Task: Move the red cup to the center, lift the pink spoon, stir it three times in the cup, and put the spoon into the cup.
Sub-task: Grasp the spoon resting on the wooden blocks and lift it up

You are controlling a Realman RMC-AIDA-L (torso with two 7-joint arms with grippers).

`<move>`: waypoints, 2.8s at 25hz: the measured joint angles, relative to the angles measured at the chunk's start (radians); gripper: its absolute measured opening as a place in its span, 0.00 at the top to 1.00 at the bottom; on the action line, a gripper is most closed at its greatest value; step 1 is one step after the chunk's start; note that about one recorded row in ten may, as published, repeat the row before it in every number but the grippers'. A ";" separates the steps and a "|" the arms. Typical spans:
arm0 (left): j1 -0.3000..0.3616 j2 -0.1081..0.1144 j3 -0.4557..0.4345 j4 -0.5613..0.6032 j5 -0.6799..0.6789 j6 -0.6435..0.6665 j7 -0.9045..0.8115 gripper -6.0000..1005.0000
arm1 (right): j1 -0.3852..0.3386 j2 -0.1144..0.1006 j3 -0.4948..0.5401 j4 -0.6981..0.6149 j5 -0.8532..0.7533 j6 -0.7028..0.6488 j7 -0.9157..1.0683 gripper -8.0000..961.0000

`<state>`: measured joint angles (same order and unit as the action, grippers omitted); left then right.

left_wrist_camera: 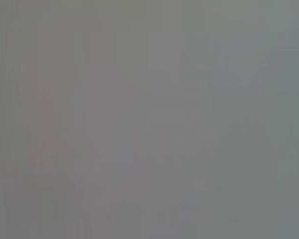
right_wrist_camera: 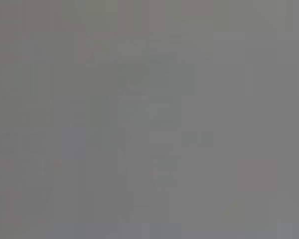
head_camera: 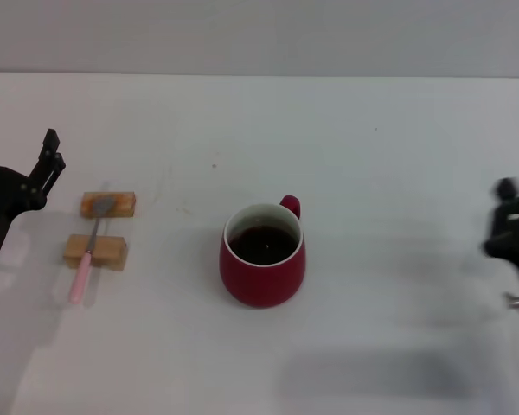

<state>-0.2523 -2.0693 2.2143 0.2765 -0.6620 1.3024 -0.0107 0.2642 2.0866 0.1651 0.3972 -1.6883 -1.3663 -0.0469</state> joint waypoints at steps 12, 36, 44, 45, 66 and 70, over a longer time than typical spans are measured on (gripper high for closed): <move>-0.003 -0.003 0.004 0.000 0.002 -0.002 0.000 0.16 | -0.193 0.001 0.151 0.011 0.041 -0.238 -0.138 0.99; 0.186 -0.002 0.266 0.008 0.004 0.130 -0.036 0.16 | -0.283 -0.001 0.138 0.001 0.123 -0.234 -0.098 0.99; 0.234 -0.005 0.281 0.001 0.004 0.102 -0.035 0.16 | -0.276 -0.002 0.138 0.001 0.118 -0.239 -0.099 0.99; 0.234 -0.005 0.281 0.001 0.004 0.102 -0.035 0.16 | -0.276 -0.002 0.138 0.001 0.117 -0.240 -0.099 0.99; 0.237 -0.008 0.342 0.007 0.004 0.013 -0.044 0.16 | -0.273 -0.003 0.118 0.006 0.114 -0.243 -0.099 0.99; 0.234 -0.008 0.343 0.008 0.003 0.004 -0.046 0.16 | -0.273 -0.003 0.113 0.004 0.114 -0.243 -0.099 0.99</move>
<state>-0.0185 -2.0771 2.5571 0.2843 -0.6589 1.3064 -0.0564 -0.0090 2.0832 0.2777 0.4010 -1.5739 -1.6092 -0.1456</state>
